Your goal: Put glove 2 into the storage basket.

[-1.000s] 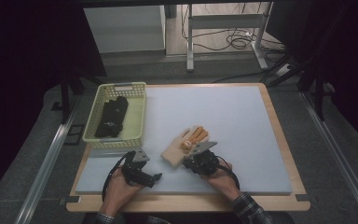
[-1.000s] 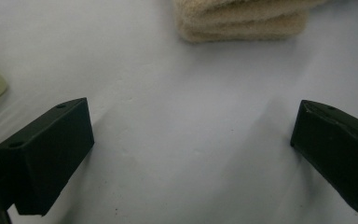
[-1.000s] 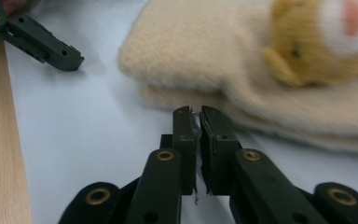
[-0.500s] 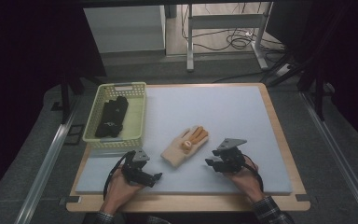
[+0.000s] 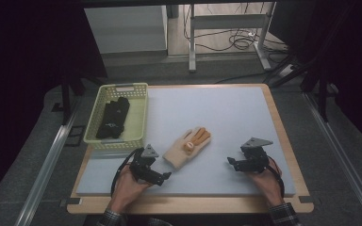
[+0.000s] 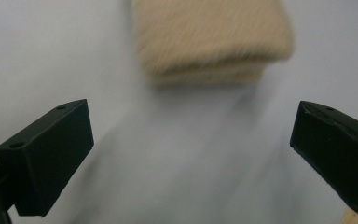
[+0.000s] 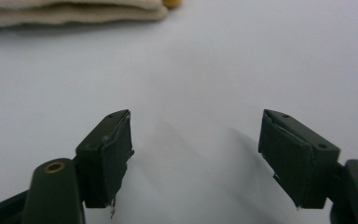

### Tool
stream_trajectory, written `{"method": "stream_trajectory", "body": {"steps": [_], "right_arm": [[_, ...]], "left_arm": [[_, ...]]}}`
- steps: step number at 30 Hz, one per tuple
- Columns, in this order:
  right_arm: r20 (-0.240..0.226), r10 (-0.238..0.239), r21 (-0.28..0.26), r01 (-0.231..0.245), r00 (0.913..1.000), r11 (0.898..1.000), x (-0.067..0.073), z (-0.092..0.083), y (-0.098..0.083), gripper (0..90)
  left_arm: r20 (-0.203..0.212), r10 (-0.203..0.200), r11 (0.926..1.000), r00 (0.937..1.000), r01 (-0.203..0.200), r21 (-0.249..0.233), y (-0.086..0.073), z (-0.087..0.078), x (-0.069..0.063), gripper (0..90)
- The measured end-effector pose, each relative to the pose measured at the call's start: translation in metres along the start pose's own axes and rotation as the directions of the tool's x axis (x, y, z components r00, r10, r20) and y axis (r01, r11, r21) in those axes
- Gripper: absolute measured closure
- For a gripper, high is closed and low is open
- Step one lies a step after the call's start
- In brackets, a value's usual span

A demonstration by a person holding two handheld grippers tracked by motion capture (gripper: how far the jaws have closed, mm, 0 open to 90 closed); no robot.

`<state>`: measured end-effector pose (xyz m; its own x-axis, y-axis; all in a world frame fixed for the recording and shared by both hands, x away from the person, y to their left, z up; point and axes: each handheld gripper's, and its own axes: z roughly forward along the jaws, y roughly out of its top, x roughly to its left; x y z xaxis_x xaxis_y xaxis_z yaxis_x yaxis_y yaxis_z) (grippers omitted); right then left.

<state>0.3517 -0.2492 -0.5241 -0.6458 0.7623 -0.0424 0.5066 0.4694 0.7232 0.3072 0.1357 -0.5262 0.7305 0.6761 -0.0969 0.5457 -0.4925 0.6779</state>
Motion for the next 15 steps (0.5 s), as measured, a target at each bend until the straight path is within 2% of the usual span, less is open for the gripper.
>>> {"method": "stream_trajectory", "body": {"steps": [3, 5, 7, 11, 15], "right_arm": [[0.035, 0.009, 0.009, -0.010, 0.9993, 1.000, -0.005, 0.001, -0.005, 20.4], [0.026, 0.023, -0.010, -0.023, 0.9994, 1.000, -0.008, 0.001, -0.008, 19.3], [0.031, 0.021, -0.006, -0.020, 0.9993, 1.000, -0.007, 0.001, -0.008, 18.7], [0.029, 0.022, -0.006, -0.022, 0.9993, 1.000, -0.007, 0.002, -0.008, 18.4], [0.029, 0.023, -0.007, -0.023, 0.9993, 1.000, -0.007, 0.002, -0.008, 18.4]], "left_arm": [[0.001, 0.010, 0.9999, 1.0000, -0.010, 0.004, 0.014, 0.003, -0.005, 0.0], [-0.001, 0.013, 0.9999, 0.9999, -0.013, 0.012, 0.022, 0.006, -0.007, 0.0], [-0.009, 0.029, 0.9992, 0.9995, -0.029, 0.026, 0.032, 0.009, -0.008, 0.0], [-0.018, 0.026, 0.9990, 0.9995, -0.025, 0.037, 0.052, 0.017, -0.007, 0.0], [-0.031, 0.030, 0.9967, 0.9991, -0.028, 0.076, 0.067, 0.028, -0.004, 0.0]]}}
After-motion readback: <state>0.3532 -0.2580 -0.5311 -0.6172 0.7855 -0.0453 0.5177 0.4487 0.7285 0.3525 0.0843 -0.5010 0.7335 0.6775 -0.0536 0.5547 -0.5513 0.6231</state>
